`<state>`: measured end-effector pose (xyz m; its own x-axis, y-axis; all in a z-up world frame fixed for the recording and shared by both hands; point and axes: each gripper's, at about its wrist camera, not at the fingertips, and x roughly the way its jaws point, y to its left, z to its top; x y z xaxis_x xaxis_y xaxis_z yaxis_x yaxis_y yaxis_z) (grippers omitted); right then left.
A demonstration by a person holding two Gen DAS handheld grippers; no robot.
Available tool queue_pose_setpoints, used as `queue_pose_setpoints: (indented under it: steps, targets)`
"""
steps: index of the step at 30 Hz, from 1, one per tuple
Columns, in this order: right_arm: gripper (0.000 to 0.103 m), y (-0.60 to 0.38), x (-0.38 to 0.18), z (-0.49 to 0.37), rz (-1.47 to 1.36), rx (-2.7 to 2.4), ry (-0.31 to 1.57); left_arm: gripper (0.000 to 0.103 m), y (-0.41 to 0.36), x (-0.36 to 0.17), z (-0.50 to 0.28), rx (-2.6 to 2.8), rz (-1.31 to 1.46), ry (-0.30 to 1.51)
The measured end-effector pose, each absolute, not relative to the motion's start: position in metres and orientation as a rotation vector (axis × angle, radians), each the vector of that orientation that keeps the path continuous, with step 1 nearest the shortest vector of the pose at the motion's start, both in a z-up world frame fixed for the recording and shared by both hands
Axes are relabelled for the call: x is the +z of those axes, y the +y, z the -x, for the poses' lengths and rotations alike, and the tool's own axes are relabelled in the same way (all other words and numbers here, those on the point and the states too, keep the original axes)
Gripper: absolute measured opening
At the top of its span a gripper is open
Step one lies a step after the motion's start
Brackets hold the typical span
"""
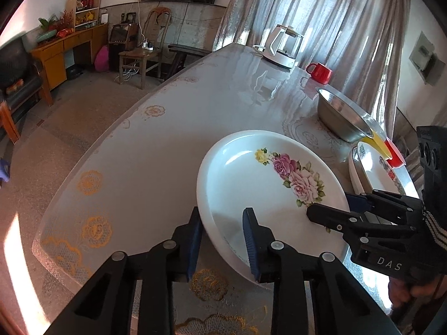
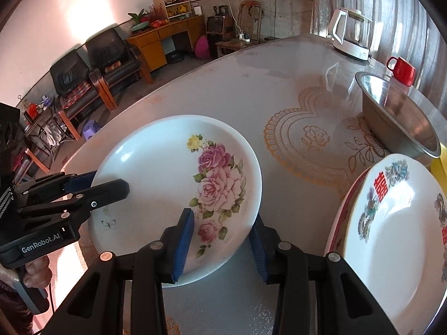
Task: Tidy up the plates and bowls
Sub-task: 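Lift the rose-patterned plate and carry it toward the plate stack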
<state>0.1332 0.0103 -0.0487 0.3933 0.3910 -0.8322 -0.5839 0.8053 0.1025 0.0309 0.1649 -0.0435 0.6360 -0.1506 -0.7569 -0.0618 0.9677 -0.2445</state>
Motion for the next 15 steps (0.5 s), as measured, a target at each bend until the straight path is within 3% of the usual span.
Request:
queue_pose_setpoints:
  steps: [6, 15]
  targets:
    - [0.030, 0.000, -0.048, -0.138, 0.146, 0.617, 0.999, 0.027, 0.170, -0.044, -0.026, -0.078, 0.295, 0.878]
    - [0.032, -0.016, -0.040, -0.140, 0.001, 0.663, 1.019, 0.029, 0.163, -0.043, -0.022, -0.077, 0.288, 0.867]
